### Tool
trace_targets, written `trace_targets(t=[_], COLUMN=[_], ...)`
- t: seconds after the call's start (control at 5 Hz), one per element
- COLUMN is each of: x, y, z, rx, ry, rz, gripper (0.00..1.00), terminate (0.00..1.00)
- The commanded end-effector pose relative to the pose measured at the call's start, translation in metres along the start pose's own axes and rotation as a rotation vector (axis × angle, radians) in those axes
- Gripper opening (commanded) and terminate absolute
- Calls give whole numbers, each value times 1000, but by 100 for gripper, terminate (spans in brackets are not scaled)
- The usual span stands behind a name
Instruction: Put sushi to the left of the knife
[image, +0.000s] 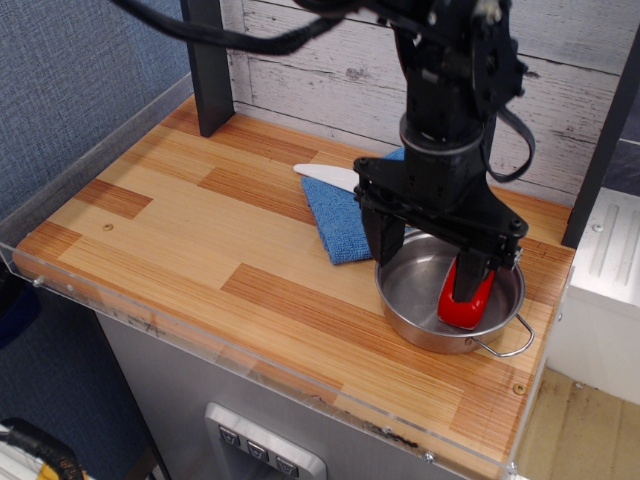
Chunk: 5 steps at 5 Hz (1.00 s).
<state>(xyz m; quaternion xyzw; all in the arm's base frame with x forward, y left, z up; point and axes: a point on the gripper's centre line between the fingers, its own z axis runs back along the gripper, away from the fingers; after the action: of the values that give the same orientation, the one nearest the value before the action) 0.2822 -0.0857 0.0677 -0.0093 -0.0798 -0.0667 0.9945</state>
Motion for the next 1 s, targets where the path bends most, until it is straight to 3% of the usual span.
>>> trace_targets(t=[0.0,0.6,0.8], x=[28,35,33], y=[-18,-24,-25], z=[-20,-46,-49], rx=[-14,-10,-3], ry=[-31,16,29], rz=[-13,-17,-47], gripper=[100,100,0], terminate=[0,0,0])
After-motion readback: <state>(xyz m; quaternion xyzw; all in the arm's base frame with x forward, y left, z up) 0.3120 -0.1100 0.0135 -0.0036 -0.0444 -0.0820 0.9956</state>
